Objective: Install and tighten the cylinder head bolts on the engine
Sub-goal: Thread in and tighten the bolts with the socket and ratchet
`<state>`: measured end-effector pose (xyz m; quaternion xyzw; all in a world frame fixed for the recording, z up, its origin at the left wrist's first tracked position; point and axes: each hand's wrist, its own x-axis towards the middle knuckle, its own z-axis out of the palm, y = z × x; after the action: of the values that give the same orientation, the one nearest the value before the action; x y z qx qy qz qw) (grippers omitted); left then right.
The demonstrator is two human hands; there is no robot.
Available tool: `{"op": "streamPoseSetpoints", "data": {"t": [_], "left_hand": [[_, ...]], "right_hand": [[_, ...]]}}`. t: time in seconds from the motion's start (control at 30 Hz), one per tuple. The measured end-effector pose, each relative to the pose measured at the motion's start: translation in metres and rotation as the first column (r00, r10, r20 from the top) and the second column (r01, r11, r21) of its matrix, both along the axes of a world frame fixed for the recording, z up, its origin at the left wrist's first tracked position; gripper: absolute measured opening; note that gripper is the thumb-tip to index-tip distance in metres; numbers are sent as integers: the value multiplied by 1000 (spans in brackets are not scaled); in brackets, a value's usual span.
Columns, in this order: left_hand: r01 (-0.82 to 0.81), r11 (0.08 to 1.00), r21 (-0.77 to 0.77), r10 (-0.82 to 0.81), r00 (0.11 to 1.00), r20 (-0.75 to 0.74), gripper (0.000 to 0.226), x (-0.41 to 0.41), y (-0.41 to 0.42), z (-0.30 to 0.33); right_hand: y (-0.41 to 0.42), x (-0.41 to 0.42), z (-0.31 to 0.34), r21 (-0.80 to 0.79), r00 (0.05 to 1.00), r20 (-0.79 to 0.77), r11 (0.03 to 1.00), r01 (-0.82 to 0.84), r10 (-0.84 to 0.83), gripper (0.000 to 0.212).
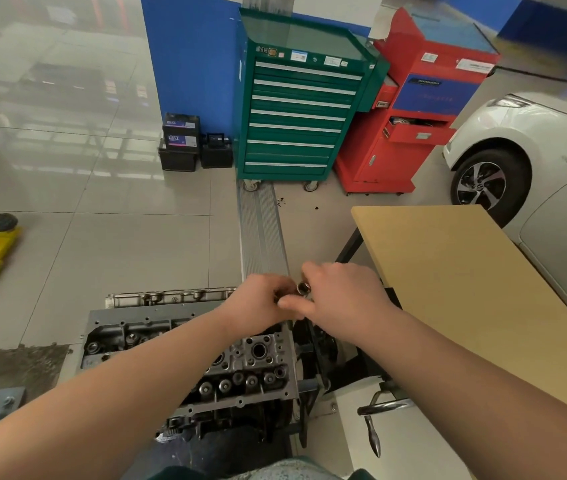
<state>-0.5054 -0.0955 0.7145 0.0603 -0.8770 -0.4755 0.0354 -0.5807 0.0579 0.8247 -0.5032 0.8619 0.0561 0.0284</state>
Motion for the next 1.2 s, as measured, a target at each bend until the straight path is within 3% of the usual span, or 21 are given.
{"op": "streamPoseSetpoints", "data": {"t": [0.07,0.13,0.2,0.3,0.4,0.47,0.6,0.7,0.77,0.87,0.97,1.07,1.13,1.2], "left_hand": [[-24,1000,-4,24,1000,7,14,-1,-2,0],[58,998,8,-58,998,1,23,1,-4,0],[113,993,32,-113,994,-3,29,3,-2,3],[44,998,39,-43,999,-25,29,2,2,1],[8,1000,22,-8,1000,-15,21,-1,1,-2],[82,996,28,-82,996,-18,20,0,1,-2],[53,997,56,-52,998,-23,23,1,6,0],[-43,999,-1,43,998,-50,33,-1,8,-2],[4,1000,-15,-5,999,-44,39,0,5,-2],[83,996,-15,-84,996,-23,37,4,4,4],[14,1000,24,-13,999,-49,23,5,8,5],[-68,998,-20,67,997,-40,9,3,8,4],[-13,999,-37,12,999,-30,9,3,5,3],[74,996,-57,-76,996,-37,15,3,3,4]], "right_hand": [[3,-1,2,-13,991,123,998,-56,58,34],[4,-2,1,-5,993,115,1000,-27,27,22],[3,-2,-1,9,998,8,998,58,-58,35],[3,-3,-6,-1,997,-43,998,63,-63,51],[8,-3,-3,-48,991,123,998,-44,49,35],[9,-1,-2,-25,991,125,999,-34,36,21],[3,0,-4,37,994,-95,998,59,-55,38],[5,1,-2,-5,1000,7,1000,-9,9,37],[7,0,1,2,994,106,999,-35,34,28],[8,0,0,14,998,60,1000,16,-17,22],[4,4,-2,22,998,-52,999,25,-24,38],[4,5,-1,-12,1000,24,1000,-17,17,41],[6,2,0,-14,992,114,999,-46,48,32],[5,1,-2,9,996,93,1000,-11,10,27]]}}
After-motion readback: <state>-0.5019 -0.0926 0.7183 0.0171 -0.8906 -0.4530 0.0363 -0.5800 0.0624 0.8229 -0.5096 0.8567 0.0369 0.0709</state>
